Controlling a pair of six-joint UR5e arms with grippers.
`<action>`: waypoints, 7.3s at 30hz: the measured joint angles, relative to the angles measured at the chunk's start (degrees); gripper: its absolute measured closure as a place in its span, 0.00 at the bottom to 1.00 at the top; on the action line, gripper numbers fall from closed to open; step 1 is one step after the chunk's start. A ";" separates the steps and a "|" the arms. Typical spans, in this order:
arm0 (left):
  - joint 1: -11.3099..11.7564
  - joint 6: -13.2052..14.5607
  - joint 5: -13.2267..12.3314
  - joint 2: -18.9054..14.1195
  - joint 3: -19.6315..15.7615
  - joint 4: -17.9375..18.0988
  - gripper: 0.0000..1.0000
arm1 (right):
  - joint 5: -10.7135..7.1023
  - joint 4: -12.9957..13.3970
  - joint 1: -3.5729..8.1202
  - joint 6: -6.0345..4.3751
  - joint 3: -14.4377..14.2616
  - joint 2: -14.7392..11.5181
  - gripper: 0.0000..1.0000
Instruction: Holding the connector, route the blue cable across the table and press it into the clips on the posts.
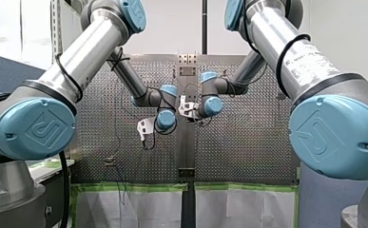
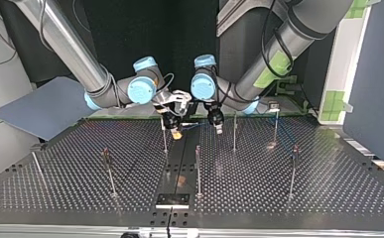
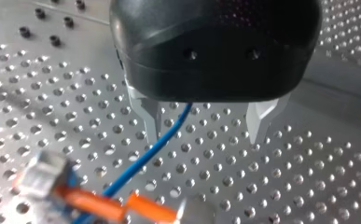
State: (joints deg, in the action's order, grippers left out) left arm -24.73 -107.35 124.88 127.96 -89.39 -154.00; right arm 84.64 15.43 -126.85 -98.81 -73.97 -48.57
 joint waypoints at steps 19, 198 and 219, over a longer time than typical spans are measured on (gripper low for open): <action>-0.26 1.57 1.83 0.37 0.18 -0.71 1.00 | -0.04 -0.04 -0.11 -0.01 0.00 0.00 1.00; 9.94 3.37 -23.88 -18.36 4.36 -3.51 1.00 | -12.75 -13.78 9.86 -0.55 1.62 -19.36 1.00; 10.87 3.90 -21.36 -16.14 7.61 -5.99 0.75 | -13.17 -13.31 11.13 -0.68 2.97 -18.45 1.00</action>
State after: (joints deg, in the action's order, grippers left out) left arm -13.86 -103.44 103.52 111.81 -81.78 -160.00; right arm 71.47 2.11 -115.72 -99.49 -71.00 -67.02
